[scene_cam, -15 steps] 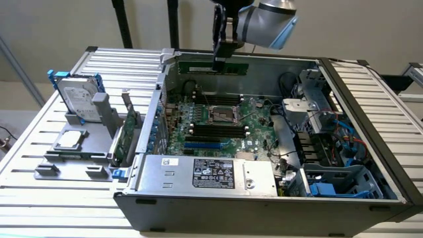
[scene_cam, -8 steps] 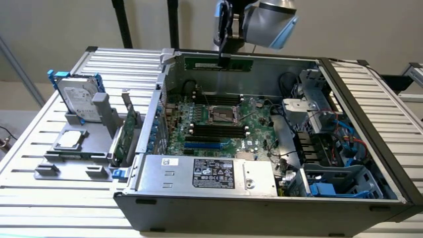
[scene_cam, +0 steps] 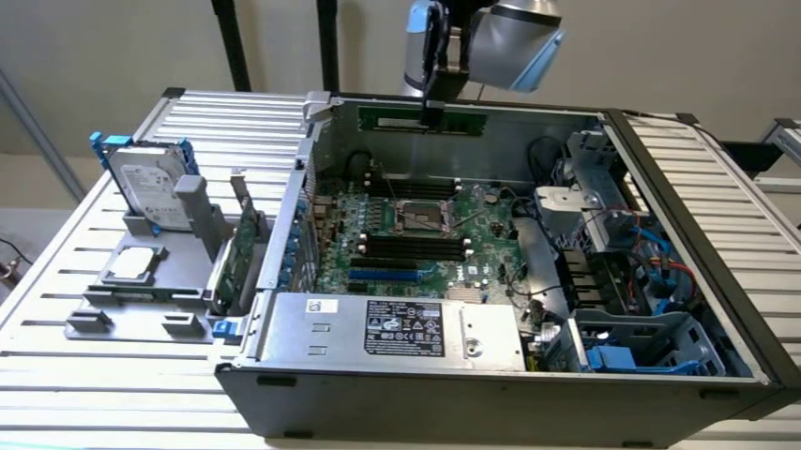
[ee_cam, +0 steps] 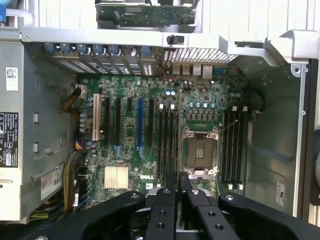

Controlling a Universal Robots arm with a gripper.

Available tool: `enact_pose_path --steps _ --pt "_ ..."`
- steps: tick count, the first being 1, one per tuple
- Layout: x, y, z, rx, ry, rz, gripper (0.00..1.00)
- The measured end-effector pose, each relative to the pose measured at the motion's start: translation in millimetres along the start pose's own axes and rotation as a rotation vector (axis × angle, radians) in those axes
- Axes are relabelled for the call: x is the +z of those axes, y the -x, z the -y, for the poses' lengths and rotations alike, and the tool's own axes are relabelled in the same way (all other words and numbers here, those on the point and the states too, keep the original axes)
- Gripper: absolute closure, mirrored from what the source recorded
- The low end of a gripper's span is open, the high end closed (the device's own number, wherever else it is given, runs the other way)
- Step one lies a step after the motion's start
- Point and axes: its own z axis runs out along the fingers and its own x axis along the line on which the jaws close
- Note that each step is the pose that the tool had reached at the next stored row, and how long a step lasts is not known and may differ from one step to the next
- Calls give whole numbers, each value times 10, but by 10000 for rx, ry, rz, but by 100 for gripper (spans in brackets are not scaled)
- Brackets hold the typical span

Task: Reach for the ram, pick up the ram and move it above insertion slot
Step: 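Pick up the ram and move it above insertion slot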

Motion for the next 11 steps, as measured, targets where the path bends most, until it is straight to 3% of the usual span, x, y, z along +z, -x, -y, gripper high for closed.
enact_pose_path --steps 11 --pt "-1 0 48 56 -2 4 87"
